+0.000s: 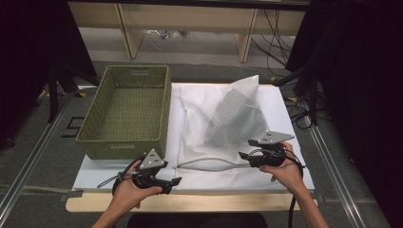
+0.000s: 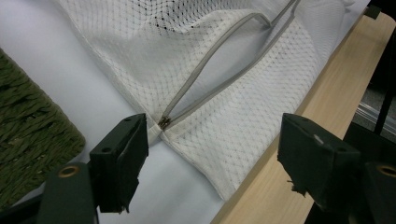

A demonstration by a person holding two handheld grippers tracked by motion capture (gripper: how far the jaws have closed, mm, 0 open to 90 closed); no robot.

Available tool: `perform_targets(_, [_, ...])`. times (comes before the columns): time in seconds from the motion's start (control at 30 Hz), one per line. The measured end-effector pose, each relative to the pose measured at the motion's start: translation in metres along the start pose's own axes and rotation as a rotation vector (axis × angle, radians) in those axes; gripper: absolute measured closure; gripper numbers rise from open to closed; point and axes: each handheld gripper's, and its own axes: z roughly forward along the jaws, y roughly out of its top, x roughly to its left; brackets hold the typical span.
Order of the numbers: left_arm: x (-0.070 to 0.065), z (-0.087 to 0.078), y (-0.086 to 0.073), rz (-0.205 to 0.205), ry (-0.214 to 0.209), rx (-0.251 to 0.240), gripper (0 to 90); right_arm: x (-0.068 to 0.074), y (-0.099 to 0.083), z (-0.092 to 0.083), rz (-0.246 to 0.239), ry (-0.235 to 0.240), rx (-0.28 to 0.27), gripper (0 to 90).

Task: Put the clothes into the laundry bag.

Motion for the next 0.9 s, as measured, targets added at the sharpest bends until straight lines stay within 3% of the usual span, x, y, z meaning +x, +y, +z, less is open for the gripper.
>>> perform_targets(0.1, [0.000,-0.001,0.000,0.008,0.007,0.002,22.5,0.001,-0.003,-0.003,0.023,0.005,0.000,36.8])
perform_targets(0.17, [-0.001,-0.001,0.001,-0.006,-0.010,-0.020,21.6,0.002,-0.005,-0.004,0.025,0.007,0.005,36.2])
perform_targets(0.23, [-0.003,0.000,0.001,-0.026,-0.001,-0.039,20.6,0.002,-0.008,-0.005,0.032,0.012,0.010,35.6])
perform_targets(0.37, [-0.003,-0.001,0.001,-0.012,-0.018,-0.017,20.4,0.003,-0.011,-0.007,0.055,0.012,0.006,35.1])
perform_targets(0.47, [-0.005,0.001,0.001,-0.016,-0.007,-0.026,19.4,0.005,-0.012,-0.011,0.067,0.013,-0.002,34.9])
perform_targets(0.5, [-0.003,0.000,0.001,0.009,-0.001,-0.010,18.1,0.004,-0.012,-0.011,0.048,0.010,-0.014,34.8])
perform_targets(0.53, [-0.004,0.001,0.001,-0.003,-0.004,-0.017,17.8,0.006,-0.013,-0.013,0.067,0.012,-0.009,34.7])
perform_targets(0.7, [-0.006,0.001,0.001,-0.008,-0.012,-0.020,17.8,0.008,-0.016,-0.017,0.064,0.016,-0.030,34.2])
perform_targets(0.77, [-0.006,0.003,0.000,-0.001,-0.015,-0.025,17.8,0.008,-0.018,-0.018,0.058,0.011,-0.033,34.2])
perform_targets(0.8, [-0.006,0.003,0.000,0.016,-0.005,-0.003,17.7,0.008,-0.019,-0.019,0.060,0.004,-0.029,34.2])
perform_targets(0.87, [-0.009,0.006,-0.001,-0.007,-0.017,-0.025,17.8,0.009,-0.022,-0.020,0.062,0.012,-0.028,34.1])
perform_targets(0.9, [-0.009,0.005,0.000,0.018,-0.018,-0.006,17.8,0.012,-0.023,-0.021,0.093,0.019,-0.015,33.9])
